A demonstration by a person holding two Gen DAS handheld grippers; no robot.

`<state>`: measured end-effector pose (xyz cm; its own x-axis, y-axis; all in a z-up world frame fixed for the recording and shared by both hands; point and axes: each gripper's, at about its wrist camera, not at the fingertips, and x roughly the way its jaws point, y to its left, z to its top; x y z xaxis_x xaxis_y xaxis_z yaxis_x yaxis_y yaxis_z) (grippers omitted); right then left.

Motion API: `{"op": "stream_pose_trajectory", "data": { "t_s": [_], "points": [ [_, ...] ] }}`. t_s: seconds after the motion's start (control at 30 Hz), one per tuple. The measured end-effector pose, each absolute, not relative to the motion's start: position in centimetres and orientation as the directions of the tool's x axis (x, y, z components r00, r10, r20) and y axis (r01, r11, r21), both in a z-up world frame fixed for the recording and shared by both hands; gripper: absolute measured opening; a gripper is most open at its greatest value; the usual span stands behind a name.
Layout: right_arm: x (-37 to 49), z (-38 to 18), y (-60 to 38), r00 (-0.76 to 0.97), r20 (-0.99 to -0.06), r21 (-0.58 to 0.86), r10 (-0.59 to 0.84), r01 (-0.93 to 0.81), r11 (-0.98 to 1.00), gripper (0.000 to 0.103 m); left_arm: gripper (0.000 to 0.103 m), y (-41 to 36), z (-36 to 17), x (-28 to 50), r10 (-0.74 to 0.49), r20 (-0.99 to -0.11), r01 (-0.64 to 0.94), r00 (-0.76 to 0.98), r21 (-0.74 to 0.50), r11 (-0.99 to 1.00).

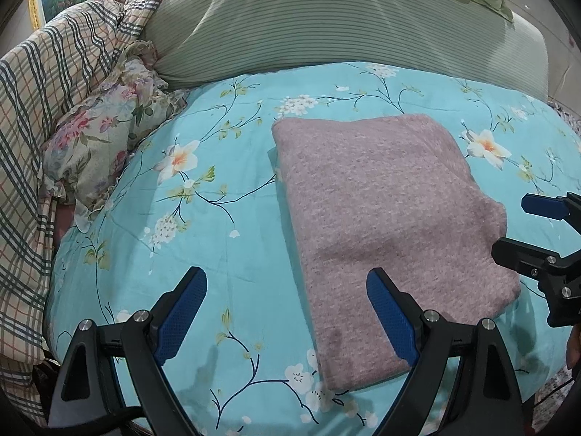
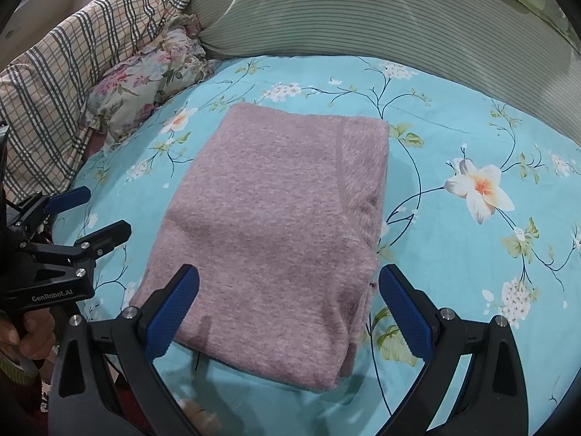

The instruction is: Fold small clothes

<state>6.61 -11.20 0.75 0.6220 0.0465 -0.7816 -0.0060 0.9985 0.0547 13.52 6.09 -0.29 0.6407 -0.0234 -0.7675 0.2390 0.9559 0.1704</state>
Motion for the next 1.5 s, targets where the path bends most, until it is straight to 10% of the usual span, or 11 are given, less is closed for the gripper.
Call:
{"op": "stream_pose_trajectory", "data": {
  "t_s": [1.5],
  "points": [
    [7.8,0.4,-12.1,0.622,-0.78,0.096,0.072,0.006,0.995,0.099,0.091,5.3,-0.3,14.7,0.015,-0.774,0.199,0.633,0.182,0.963]
  ]
}}
